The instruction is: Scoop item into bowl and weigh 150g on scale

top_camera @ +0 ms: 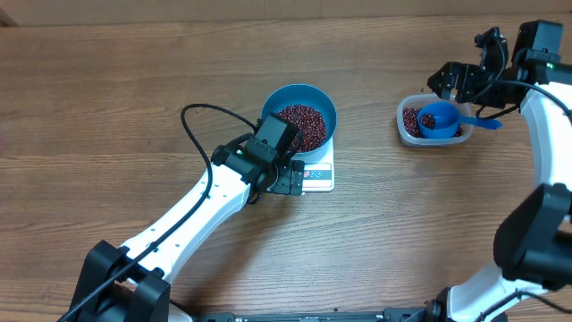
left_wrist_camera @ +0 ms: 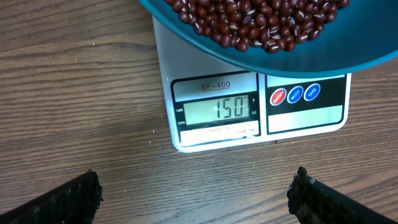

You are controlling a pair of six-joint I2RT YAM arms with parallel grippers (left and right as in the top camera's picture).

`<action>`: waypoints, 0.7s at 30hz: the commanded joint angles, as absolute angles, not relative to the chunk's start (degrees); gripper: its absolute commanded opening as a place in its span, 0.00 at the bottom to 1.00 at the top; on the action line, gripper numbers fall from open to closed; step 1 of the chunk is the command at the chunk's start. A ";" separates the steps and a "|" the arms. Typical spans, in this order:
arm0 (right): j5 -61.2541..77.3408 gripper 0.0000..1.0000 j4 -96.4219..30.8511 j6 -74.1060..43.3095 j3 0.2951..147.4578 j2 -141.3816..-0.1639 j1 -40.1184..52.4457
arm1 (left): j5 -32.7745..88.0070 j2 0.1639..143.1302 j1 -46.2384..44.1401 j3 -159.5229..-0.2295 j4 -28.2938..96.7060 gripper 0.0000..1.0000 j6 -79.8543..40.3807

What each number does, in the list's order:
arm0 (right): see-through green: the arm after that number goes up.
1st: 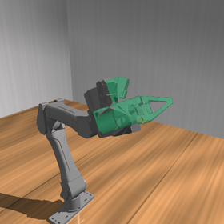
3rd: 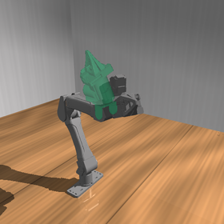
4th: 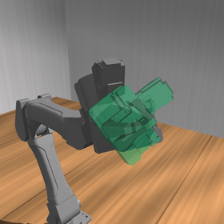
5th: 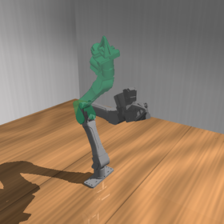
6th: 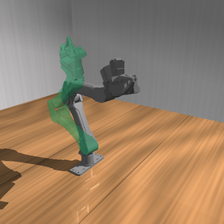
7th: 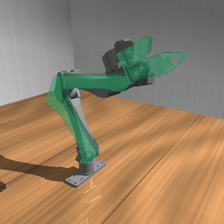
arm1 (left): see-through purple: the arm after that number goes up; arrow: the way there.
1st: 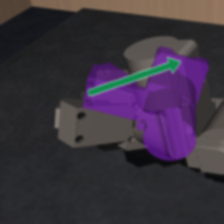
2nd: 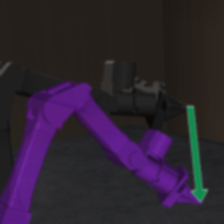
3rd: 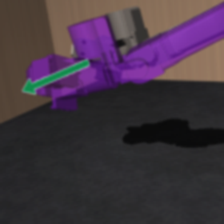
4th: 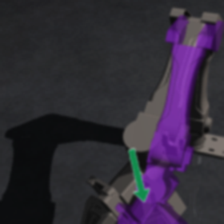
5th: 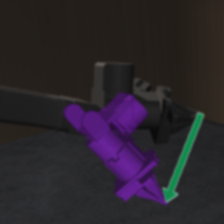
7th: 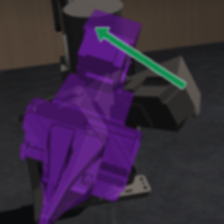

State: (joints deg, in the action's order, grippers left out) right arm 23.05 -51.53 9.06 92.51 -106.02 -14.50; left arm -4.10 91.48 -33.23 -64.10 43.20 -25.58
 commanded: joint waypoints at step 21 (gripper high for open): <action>22.98 1.00 -51.16 9.50 92.62 -78.61 -12.86 | -3.81 91.00 -33.01 -63.79 43.05 1.00 -26.37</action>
State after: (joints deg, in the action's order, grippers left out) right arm 23.09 -51.44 9.08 92.47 -82.26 -12.71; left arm -4.10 91.48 -33.23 -64.10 43.20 -25.61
